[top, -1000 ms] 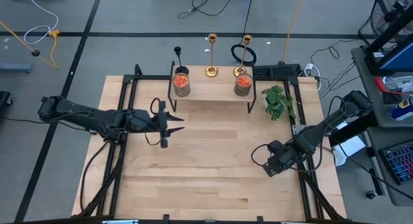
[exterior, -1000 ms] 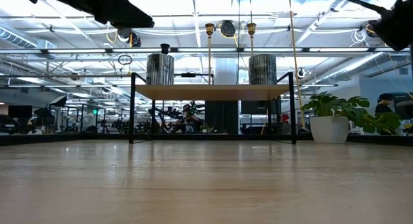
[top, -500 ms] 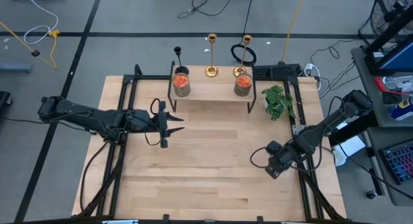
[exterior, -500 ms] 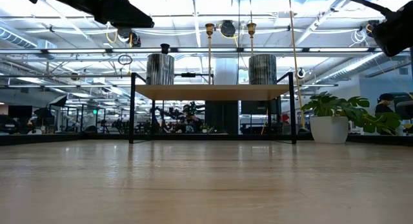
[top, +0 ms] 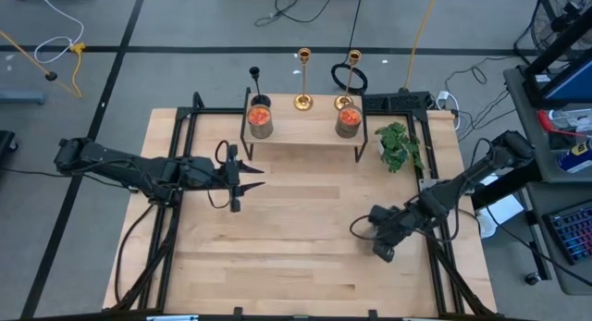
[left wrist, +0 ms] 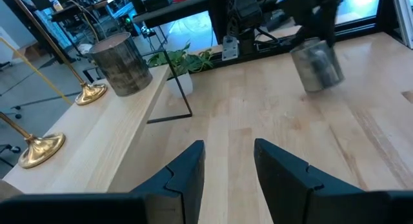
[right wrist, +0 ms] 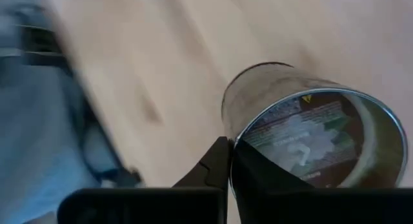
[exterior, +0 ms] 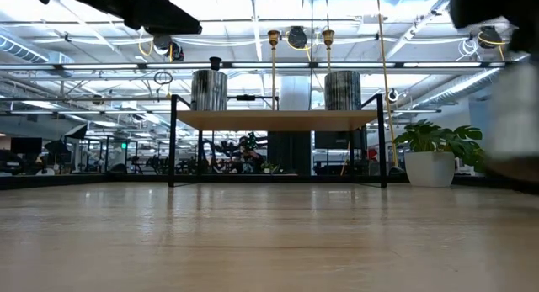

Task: Pick & Place candle stick holders
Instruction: Put the brown scented candle on the shelf

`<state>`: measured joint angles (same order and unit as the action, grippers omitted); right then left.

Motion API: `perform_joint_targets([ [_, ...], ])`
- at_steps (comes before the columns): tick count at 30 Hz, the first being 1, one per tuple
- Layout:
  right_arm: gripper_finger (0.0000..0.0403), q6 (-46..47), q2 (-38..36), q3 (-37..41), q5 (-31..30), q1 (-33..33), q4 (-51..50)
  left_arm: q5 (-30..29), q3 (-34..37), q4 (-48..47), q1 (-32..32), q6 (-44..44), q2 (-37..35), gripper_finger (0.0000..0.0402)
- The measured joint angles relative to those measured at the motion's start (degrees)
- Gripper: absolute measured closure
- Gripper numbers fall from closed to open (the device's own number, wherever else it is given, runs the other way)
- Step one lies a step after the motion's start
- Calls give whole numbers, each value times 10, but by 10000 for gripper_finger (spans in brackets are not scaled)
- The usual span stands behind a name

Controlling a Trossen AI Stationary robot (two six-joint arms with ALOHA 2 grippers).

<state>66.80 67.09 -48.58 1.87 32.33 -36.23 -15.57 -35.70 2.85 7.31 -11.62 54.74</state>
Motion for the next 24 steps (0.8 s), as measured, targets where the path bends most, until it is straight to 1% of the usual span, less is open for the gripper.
perform_joint_targets([
  [3, 401, -117, 0, -3, -29, -20, 87, 0, 0, 5, 0, -1, 0, 259],
  [5, 401, -186, 1, -3, -47, -37, 167, 0, 0, 4, 0, -1, 0, 259],
  [7, 401, -218, 3, -5, -62, -59, 244, 0, 0, 5, 0, 0, 0, 259],
  [9, 401, -258, 9, -5, -65, -83, 308, 0, 0, 4, 0, 2, 0, 259],
  [11, 402, -306, 14, -5, -59, -105, 343, 0, 0, 5, 0, 1, 0, 259],
  [15, 402, -351, 23, -5, -37, -154, 379, 0, 0, 7, 0, -1, 0, 259],
  [17, 402, -389, 27, -9, -20, -181, 377, 0, 0, 15, 0, -1, 0, 259],
  [19, 402, -428, 42, -32, 3, -207, 368, 0, 0, 17, 0, -1, 0, 259],
  [21, 402, -468, 53, -65, 16, -225, 331, 0, 0, 17, 0, -1, 0, 259],
  [24, 402, -535, 79, -150, 30, -251, 229, 0, 0, 17, 0, 2, 0, 259],
])
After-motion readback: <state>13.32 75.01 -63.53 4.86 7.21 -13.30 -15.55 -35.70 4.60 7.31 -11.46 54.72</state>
